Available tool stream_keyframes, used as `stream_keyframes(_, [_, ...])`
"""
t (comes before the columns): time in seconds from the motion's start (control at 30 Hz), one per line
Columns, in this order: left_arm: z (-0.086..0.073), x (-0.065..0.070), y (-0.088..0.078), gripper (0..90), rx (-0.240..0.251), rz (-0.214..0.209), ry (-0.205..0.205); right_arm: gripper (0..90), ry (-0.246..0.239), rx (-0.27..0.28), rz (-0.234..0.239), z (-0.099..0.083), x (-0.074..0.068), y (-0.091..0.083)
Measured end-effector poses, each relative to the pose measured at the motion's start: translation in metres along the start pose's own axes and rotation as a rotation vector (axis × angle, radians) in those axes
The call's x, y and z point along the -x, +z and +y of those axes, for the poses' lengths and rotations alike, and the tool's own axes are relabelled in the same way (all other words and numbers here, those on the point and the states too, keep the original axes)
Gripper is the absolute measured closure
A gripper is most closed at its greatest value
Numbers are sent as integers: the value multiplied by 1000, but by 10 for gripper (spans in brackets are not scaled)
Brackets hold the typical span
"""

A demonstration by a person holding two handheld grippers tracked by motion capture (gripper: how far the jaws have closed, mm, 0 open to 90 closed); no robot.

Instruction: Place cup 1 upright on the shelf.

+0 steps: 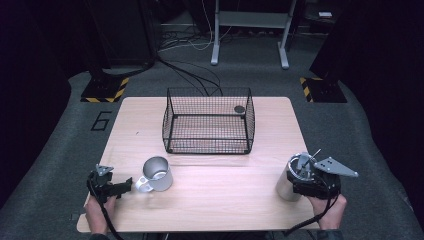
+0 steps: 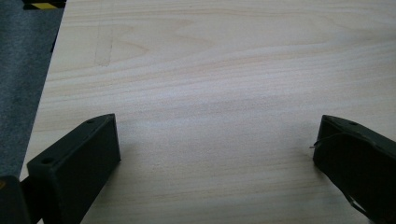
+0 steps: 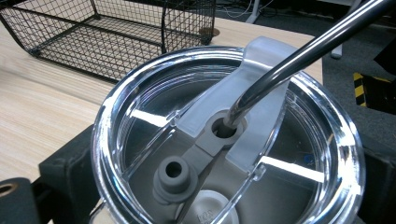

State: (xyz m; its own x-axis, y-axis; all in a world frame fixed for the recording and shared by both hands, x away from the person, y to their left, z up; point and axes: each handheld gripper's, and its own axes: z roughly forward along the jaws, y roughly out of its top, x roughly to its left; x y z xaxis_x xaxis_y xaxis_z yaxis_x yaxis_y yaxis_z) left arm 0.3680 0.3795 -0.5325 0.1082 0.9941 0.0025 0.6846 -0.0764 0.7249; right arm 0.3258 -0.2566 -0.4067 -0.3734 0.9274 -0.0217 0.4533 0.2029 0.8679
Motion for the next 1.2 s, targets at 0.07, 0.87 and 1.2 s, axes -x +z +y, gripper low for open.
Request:
stream_keyframes(0.07, [0, 0, 0, 4, 0, 0, 0, 34, -4, -2, 4, 2, -1, 1])
stream_keyframes(0.87, [2, 0, 2, 3, -4, -8, 6, 34, -24, 5, 64, 20, -16, 12])
stream_keyframes(1.2, [2, 0, 3, 3, -1, -16, 13, 35, -49, 4, 98, 33, -27, 20])
